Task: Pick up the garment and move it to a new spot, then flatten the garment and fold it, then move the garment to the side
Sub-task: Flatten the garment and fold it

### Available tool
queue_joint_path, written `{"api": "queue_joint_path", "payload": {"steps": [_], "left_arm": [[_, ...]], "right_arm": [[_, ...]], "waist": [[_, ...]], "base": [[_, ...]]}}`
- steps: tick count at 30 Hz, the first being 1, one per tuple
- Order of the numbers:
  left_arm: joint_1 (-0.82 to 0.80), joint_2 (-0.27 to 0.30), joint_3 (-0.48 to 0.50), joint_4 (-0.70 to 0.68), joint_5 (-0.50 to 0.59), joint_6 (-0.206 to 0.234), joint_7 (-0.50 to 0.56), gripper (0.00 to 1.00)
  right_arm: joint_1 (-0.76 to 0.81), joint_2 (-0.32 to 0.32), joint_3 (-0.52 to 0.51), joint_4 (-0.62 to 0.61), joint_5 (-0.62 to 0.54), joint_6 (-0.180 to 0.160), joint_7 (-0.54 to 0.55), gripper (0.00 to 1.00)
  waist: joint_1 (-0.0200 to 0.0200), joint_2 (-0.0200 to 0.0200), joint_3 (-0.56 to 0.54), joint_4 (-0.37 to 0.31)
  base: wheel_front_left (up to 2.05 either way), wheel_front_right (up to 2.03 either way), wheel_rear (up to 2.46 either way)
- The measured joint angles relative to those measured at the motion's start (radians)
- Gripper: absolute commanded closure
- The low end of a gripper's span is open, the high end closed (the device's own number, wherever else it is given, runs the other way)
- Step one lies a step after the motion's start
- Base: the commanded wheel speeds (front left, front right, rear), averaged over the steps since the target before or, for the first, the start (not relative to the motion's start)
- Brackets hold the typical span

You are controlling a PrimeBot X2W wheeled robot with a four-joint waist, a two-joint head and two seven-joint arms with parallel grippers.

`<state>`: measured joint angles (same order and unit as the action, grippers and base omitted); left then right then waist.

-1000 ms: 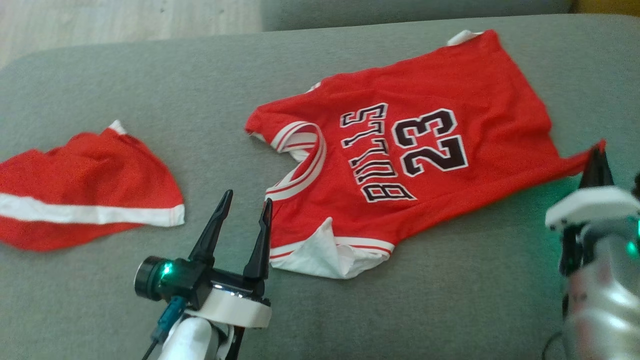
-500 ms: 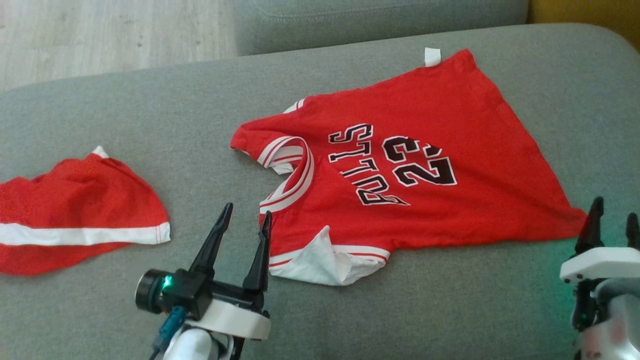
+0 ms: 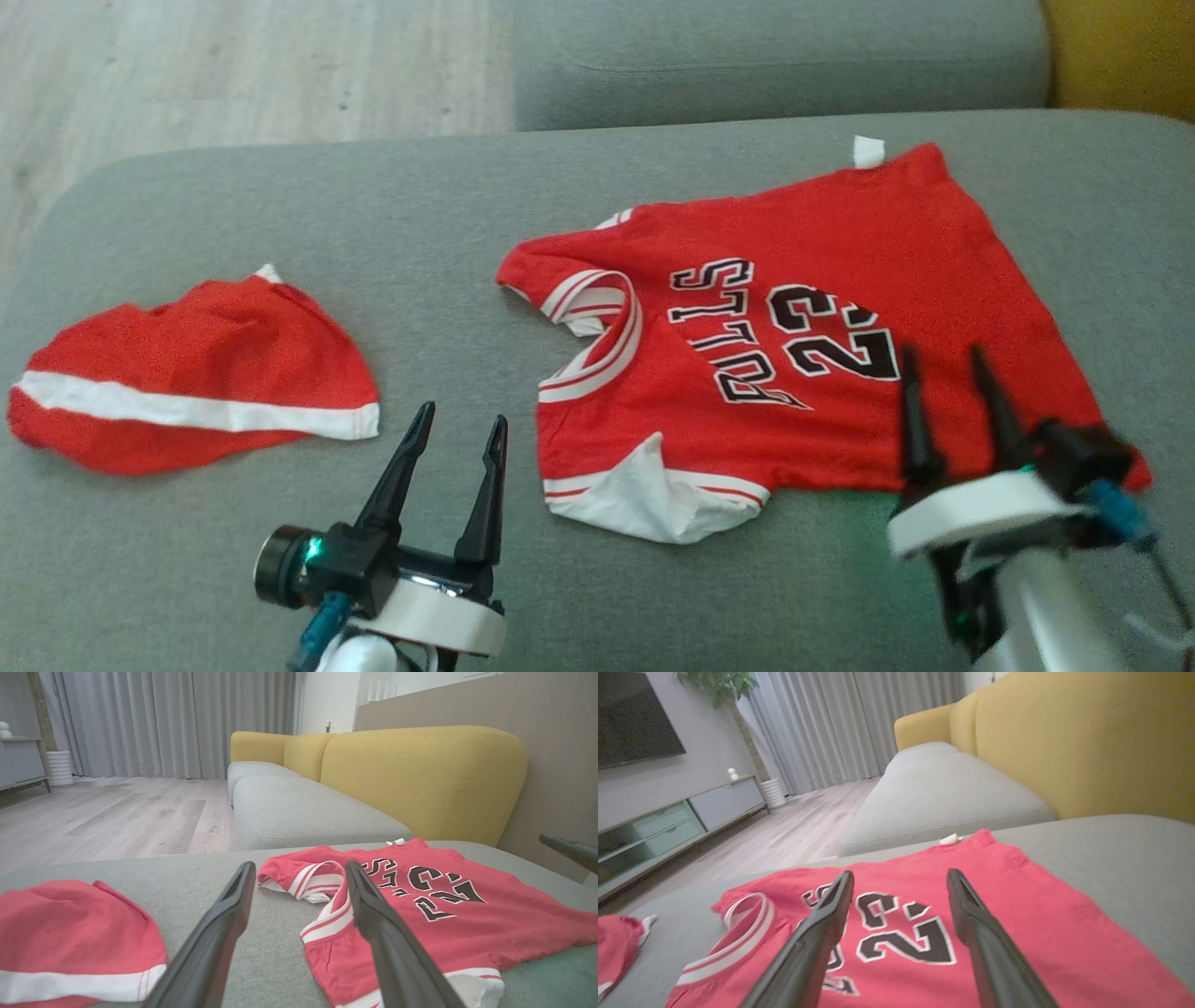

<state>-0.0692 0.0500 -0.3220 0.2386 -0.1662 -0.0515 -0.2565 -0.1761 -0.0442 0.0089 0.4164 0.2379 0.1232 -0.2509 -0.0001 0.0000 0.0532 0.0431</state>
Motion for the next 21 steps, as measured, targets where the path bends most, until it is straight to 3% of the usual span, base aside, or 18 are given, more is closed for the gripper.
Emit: {"api": "queue_joint_path", "payload": {"steps": [4,10,16,21], "left_arm": [[0.014,0.000,-0.003,-0.004,-0.001,0.000,0.000,0.00],[0.014,0.001,-0.008,-0.011,-0.002,0.000,0.000,0.00],[0.001,0.000,-0.043,-0.017,-0.025,0.000,0.000,0.00],[-0.044,0.000,-0.081,-0.021,-0.065,0.009,0.000,0.00]], "right_arm": [[0.051,0.000,0.095,0.010,0.018,0.000,0.000,0.00],[0.012,-0.001,0.138,0.023,0.000,0.000,0.008,0.00],[-0.165,-0.010,0.141,0.073,-0.076,0.000,0.108,0.00],[-0.369,-0.079,0.086,0.205,-0.116,0.000,0.239,0.00]], "waist": [[0.0000,0.0000,-0.011,0.040],[0.0000,0.0000,-0.002,0.109],[0.0002,0.0000,0.047,0.190],[0.0003,0.0000,0.104,0.271]], "base": [[0.00,0.00,0.00],[0.00,0.00,0.00],[0.00,0.00,0.00],[0.00,0.00,0.00]]}}
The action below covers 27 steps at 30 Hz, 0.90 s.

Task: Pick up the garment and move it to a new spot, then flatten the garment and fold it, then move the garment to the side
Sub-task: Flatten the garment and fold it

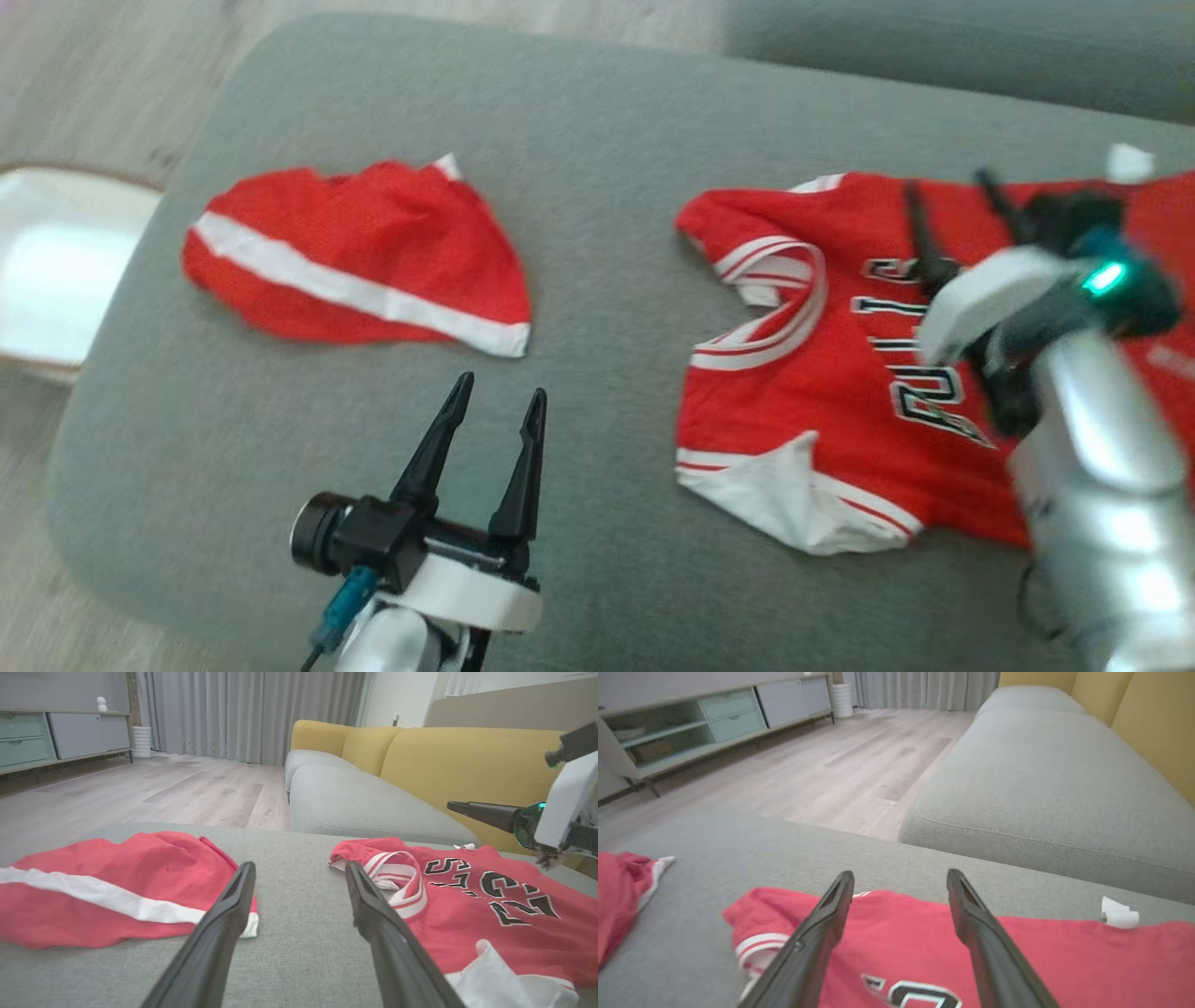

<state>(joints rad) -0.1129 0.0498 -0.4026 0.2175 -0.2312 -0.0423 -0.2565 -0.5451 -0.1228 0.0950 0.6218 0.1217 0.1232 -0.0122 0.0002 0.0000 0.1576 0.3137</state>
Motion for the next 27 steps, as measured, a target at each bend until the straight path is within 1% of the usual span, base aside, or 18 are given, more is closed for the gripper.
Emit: {"api": "queue_joint_path", "payload": {"steps": [3,4,6,7,11,17,21,24,25,26,27], "left_arm": [[-0.015,0.000,-0.025,-0.001,-0.021,0.008,0.000,0.00],[-0.017,0.000,-0.033,-0.001,-0.027,0.009,0.000,0.00],[-0.027,0.000,-0.051,0.000,-0.036,0.011,0.000,0.00],[-0.036,-0.001,-0.060,0.000,-0.044,0.016,0.000,0.00],[-0.058,-0.001,-0.088,-0.002,-0.060,0.025,0.000,0.00],[-0.070,-0.001,-0.119,-0.008,-0.079,0.035,0.000,0.00],[-0.070,-0.001,-0.124,-0.009,-0.079,0.043,0.000,0.00],[-0.070,-0.001,-0.130,-0.009,-0.089,0.043,0.000,0.00],[-0.070,-0.001,-0.131,-0.009,-0.089,0.044,0.000,0.00],[-0.070,-0.001,-0.133,-0.009,-0.089,0.044,0.000,0.00],[-0.070,-0.001,-0.135,-0.009,-0.089,0.044,0.000,0.00]], "right_arm": [[-0.109,-0.045,-0.049,0.113,-0.007,0.000,0.062,0.00],[-0.139,-0.058,-0.046,0.152,-0.014,0.000,0.080,0.00],[-0.186,-0.081,-0.032,0.218,-0.035,0.000,0.105,0.00],[-0.228,-0.082,-0.029,0.286,-0.007,0.000,0.141,0.00],[-0.302,-0.095,0.049,0.385,0.011,0.000,0.207,0.00],[-0.380,-0.166,0.166,0.498,0.027,0.000,0.304,0.00],[-0.412,-0.176,0.206,0.532,0.031,0.000,0.337,0.00],[-0.447,-0.176,0.241,0.559,0.059,0.000,0.384,0.00],[-0.453,-0.176,0.253,0.562,0.073,0.000,0.398,0.33],[-0.454,-0.175,0.263,0.564,0.089,0.000,0.412,1.00],[-0.457,-0.175,0.274,0.564,0.104,0.000,0.420,1.00]], "waist": [[0.0000,0.0000,0.034,0.051],[0.0000,0.0000,0.045,0.068],[0.0000,0.0000,0.064,0.100],[0.0000,0.0000,0.082,0.129],[0.0001,0.0000,0.113,0.173],[-0.0002,0.0000,0.132,0.215],[-0.0002,0.0000,0.139,0.223],[-0.0002,0.0000,0.145,0.224],[-0.0002,0.0000,0.146,0.224],[-0.0003,0.0000,0.146,0.224],[-0.0003,0.0000,0.147,0.223]], "base": [[0.00,0.00,0.00],[0.00,0.00,0.00],[0.00,0.00,0.00],[0.00,0.00,0.00],[0.00,0.00,0.00],[0.00,0.00,0.00],[0.00,0.00,0.00],[0.00,0.00,0.00],[0.00,0.00,0.00],[0.00,0.00,0.00],[0.00,0.00,0.00]]}}
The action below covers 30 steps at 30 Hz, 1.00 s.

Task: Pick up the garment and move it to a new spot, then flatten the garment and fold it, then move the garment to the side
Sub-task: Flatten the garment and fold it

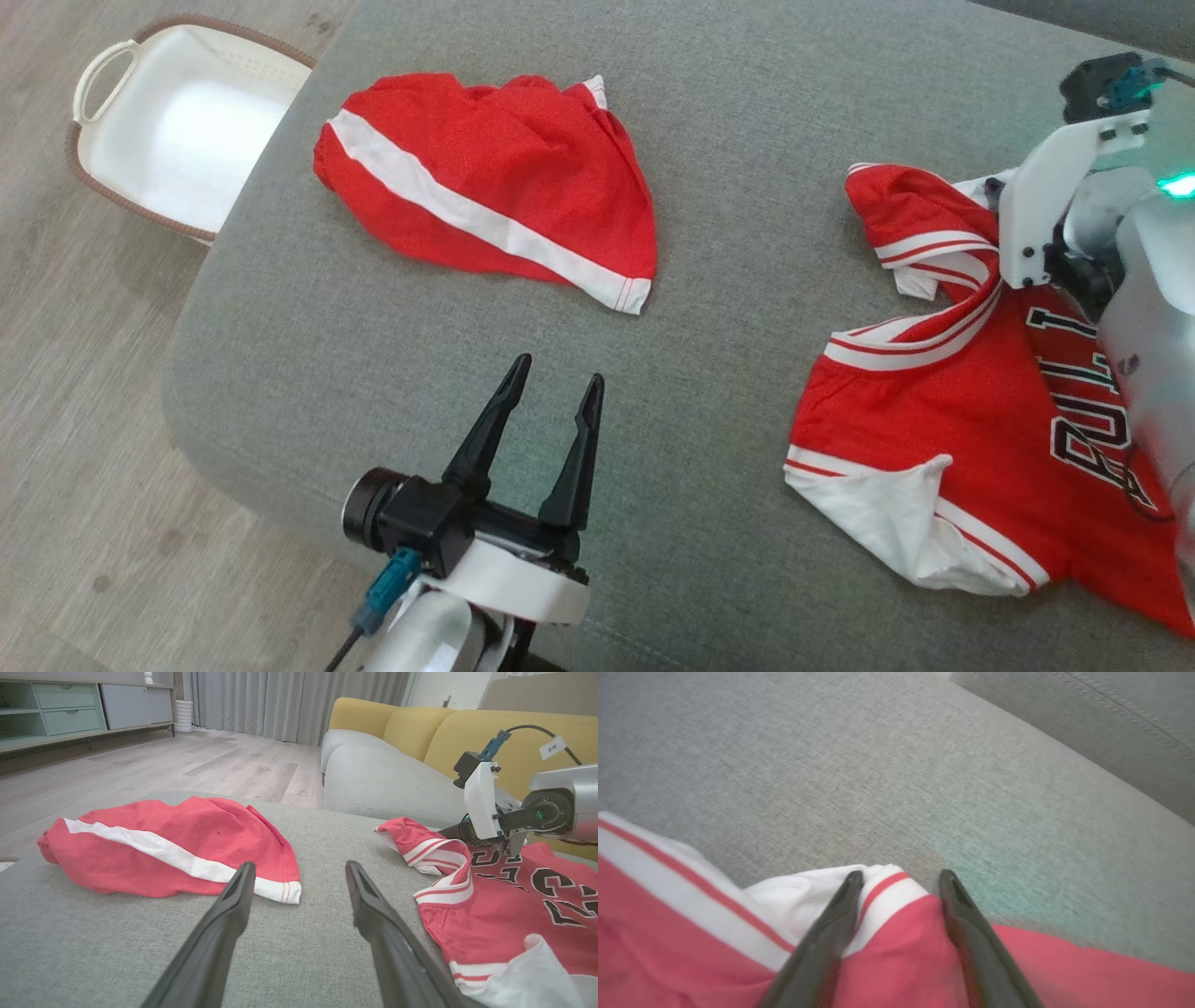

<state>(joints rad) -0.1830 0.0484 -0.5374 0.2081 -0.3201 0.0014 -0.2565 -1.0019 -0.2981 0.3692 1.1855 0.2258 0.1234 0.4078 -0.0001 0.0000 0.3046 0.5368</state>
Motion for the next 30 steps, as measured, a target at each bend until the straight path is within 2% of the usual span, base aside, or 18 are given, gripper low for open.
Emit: {"api": "queue_joint_path", "payload": {"steps": [6,12,16,19,23,24,25,30], "left_arm": [[0.000,0.000,-0.003,0.000,0.000,0.000,0.000,0.00],[-0.002,0.000,-0.006,-0.001,0.000,0.000,0.000,0.00],[-0.011,0.000,-0.011,-0.005,0.000,0.000,0.000,0.00],[-0.024,0.000,-0.014,-0.008,-0.001,0.000,0.000,0.00],[-0.023,-0.001,-0.019,-0.008,-0.011,0.000,0.000,0.00],[-0.023,-0.001,-0.020,-0.008,-0.011,0.000,0.000,0.00],[-0.023,-0.001,-0.021,-0.008,-0.011,0.000,0.000,0.00],[-0.023,-0.001,-0.009,-0.008,-0.010,0.009,0.000,0.00]], "right_arm": [[-0.004,-0.004,0.051,-0.020,0.079,0.001,-0.027,1.00],[-0.031,-0.044,0.039,-0.028,0.104,0.001,-0.205,1.00],[-0.113,-0.064,-0.012,0.006,0.074,0.001,-0.341,1.00],[-0.195,-0.072,-0.107,0.068,0.040,0.001,-0.461,1.00],[-0.241,-0.096,-0.178,0.107,-0.037,0.001,-0.529,1.00],[-0.241,-0.096,-0.185,0.112,-0.062,0.001,-0.531,0.71],[-0.241,-0.093,-0.191,0.118,-0.082,0.001,-0.524,0.00],[-0.236,-0.053,-0.234,0.123,-0.136,0.001,-0.513,0.00]], "waist": [[0.0001,0.0000,0.001,-0.007],[0.0001,0.0000,0.005,-0.013],[0.0002,0.0000,0.013,-0.011],[0.0001,0.0000,0.018,0.001],[0.0002,0.0000,0.019,0.015],[0.0001,0.0000,0.017,0.018],[0.0001,0.0000,0.016,0.019],[0.0001,0.0000,0.013,0.000]], "base": [[0.00,0.00,0.00],[0.00,0.00,0.00],[0.00,0.00,0.00],[0.00,0.00,0.00],[0.00,0.00,0.00],[0.00,0.00,0.00],[0.00,0.00,0.00],[0.00,0.00,0.00]]}}
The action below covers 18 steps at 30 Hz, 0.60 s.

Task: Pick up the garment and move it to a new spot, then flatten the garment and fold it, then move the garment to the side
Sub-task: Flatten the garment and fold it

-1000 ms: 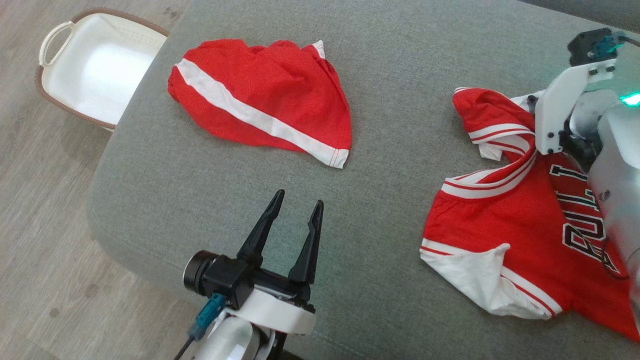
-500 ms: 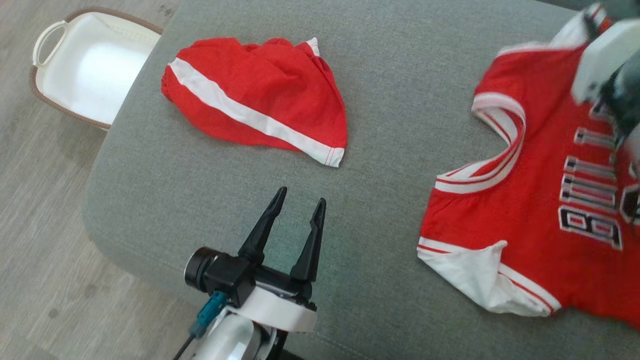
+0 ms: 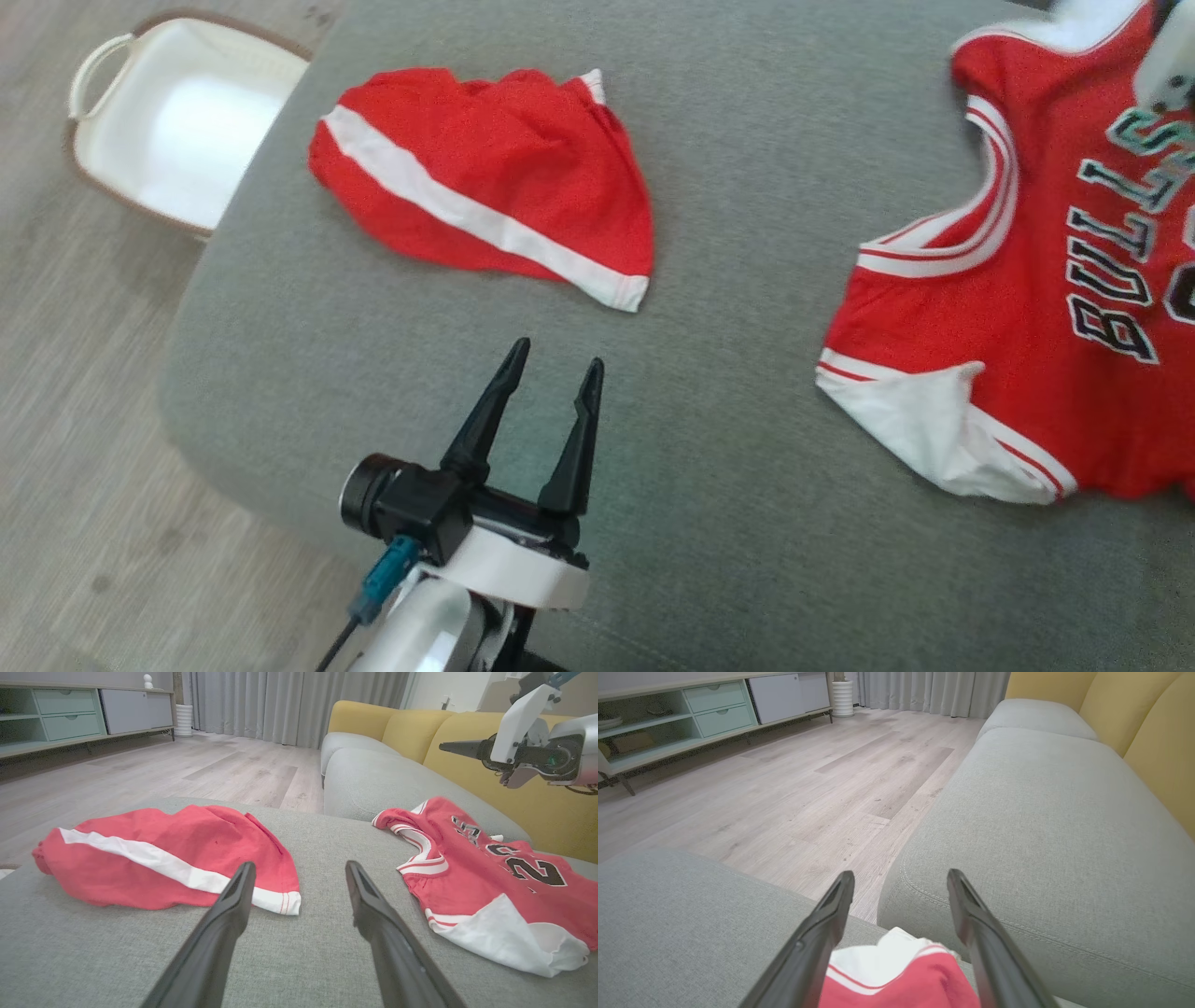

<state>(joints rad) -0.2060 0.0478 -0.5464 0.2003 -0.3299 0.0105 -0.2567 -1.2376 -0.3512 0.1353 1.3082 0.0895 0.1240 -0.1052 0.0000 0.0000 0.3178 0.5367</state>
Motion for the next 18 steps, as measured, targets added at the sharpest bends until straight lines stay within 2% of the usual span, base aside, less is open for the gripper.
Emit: {"api": "queue_joint_path", "payload": {"steps": [3,8,16,18], "left_arm": [[0.000,0.000,0.021,0.000,0.008,0.002,0.000,0.00],[0.001,0.000,0.081,-0.012,0.037,0.004,0.000,0.00],[0.021,0.000,0.179,-0.018,0.086,-0.005,0.000,0.00],[0.030,0.000,0.193,-0.022,0.087,-0.011,0.000,0.00]], "right_arm": [[0.002,0.026,-0.004,0.003,-0.035,0.000,-0.003,0.00],[0.022,0.087,0.023,-0.003,-0.027,0.000,-0.059,0.00],[0.117,0.086,0.103,-0.114,0.120,0.000,-0.117,0.00],[0.144,0.086,0.109,-0.139,0.146,0.000,-0.123,0.00]], "waist": [[0.0000,0.0000,-0.006,-0.030],[0.0000,0.0000,-0.029,-0.106],[-0.0001,0.0000,-0.104,-0.261],[-0.0002,0.0000,-0.114,-0.282]], "base": [[0.00,0.00,0.00],[0.00,0.00,0.00],[0.00,0.00,0.00],[0.00,0.00,0.00]]}}
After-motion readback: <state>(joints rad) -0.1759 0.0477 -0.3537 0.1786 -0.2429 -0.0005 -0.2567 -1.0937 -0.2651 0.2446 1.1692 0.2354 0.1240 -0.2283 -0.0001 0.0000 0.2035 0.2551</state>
